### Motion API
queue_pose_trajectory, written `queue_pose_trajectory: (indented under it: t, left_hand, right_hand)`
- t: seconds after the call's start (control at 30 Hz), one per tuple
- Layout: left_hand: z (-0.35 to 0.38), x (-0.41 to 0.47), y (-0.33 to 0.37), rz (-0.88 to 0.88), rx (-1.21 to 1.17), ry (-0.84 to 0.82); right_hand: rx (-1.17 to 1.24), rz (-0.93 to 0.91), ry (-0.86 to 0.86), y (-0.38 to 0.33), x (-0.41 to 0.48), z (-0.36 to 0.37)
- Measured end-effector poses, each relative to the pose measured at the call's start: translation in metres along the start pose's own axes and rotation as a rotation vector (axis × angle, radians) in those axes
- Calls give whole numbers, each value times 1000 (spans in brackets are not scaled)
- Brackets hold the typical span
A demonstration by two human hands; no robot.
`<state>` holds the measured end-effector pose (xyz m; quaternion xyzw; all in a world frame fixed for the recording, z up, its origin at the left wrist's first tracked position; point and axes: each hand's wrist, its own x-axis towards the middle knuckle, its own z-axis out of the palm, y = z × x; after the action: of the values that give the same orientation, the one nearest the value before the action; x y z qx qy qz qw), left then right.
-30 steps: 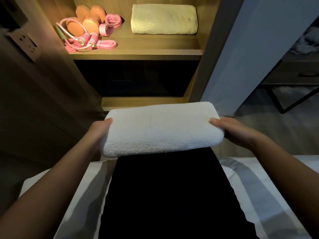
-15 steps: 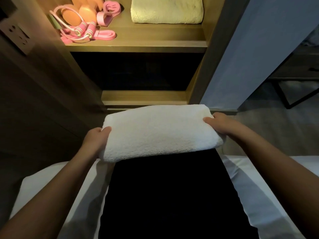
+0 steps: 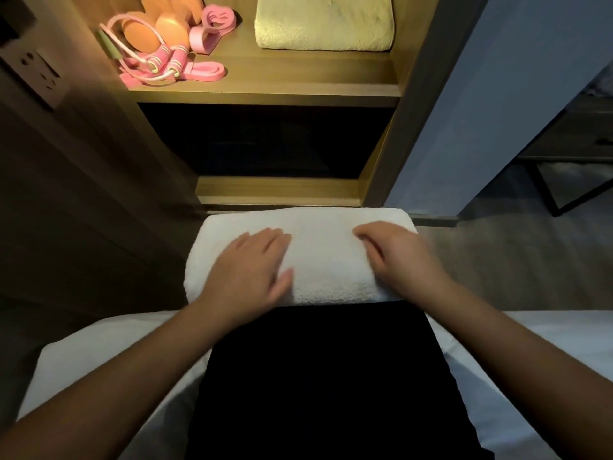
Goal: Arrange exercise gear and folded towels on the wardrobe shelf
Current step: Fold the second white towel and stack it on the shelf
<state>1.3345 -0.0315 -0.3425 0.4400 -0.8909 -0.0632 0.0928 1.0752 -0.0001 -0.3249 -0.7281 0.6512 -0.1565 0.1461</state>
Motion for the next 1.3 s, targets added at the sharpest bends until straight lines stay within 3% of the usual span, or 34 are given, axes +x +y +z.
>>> queue_pose_trajectory:
  t: [0.1, 0.2, 0.3, 0.47, 0.63, 0.83, 1.3]
  left_hand:
    - [9, 6, 3, -56, 96, -199]
    - [9, 16, -2, -35, 113, -196]
    - [8, 22, -1, -1, 122, -225]
    - [12, 15, 15, 146, 298, -293]
    - [8, 30, 20, 102, 203, -164]
    - [3, 38, 15, 151, 166, -152]
    - [-2, 5, -37, 121, 254, -127]
  right_hand:
    - [-145, -184, -185, -9, -11, 16]
    - [-314, -213, -350, 0, -7, 24]
    - [-390, -240, -402, 2, 1, 26]
    - [-370, -260, -354, 2, 3, 25]
    - [-285, -241, -257, -2, 12, 11]
    - [-437, -214, -243, -23, 11, 26]
    - [-387, -208, -163, -16, 16, 29]
